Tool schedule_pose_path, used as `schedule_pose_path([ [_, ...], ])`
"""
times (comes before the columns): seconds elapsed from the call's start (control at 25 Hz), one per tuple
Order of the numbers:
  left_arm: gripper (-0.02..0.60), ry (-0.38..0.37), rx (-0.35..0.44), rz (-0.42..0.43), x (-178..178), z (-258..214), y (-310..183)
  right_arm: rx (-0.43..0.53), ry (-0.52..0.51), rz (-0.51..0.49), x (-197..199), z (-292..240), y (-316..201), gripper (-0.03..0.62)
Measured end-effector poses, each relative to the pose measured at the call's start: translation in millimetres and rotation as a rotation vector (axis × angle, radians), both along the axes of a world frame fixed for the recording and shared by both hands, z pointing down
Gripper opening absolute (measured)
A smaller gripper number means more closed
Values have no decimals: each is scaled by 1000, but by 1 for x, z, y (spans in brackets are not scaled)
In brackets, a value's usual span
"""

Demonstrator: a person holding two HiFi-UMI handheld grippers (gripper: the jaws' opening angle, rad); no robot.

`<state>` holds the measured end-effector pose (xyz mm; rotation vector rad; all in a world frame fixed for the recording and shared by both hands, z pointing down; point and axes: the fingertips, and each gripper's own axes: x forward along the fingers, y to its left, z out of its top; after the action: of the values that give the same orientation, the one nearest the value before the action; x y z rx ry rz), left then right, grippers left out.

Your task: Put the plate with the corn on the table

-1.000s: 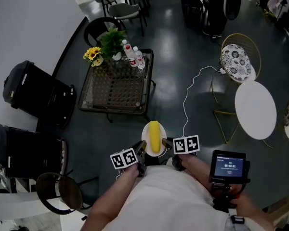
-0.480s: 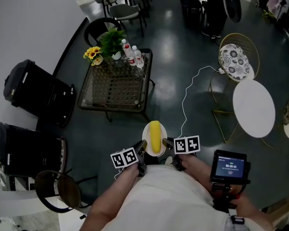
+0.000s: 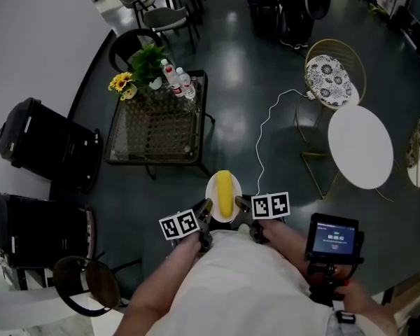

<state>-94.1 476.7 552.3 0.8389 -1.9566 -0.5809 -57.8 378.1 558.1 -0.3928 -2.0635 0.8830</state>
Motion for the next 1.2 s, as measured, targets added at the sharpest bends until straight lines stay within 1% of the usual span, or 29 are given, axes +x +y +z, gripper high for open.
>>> schedule_pose_path([
  [0.16,43,9,-3,60,-6,3,-23,3,3,60,-1,1,-21,61],
  [0.48,43,11,-1,211,-29,8,-79,10,11,196,-7,9,-68,61],
  [0.76,43,18,-8,295,-58,12,-121,5,17,277,-28,14,-104,61],
  [0.92,43,30,-6,332,-79,12,-144,9,18,317,-48,13,-126,61],
  [1.2,43,25,-4,443,-119,10,-196,10,13,419,-77,11,-169,61],
])
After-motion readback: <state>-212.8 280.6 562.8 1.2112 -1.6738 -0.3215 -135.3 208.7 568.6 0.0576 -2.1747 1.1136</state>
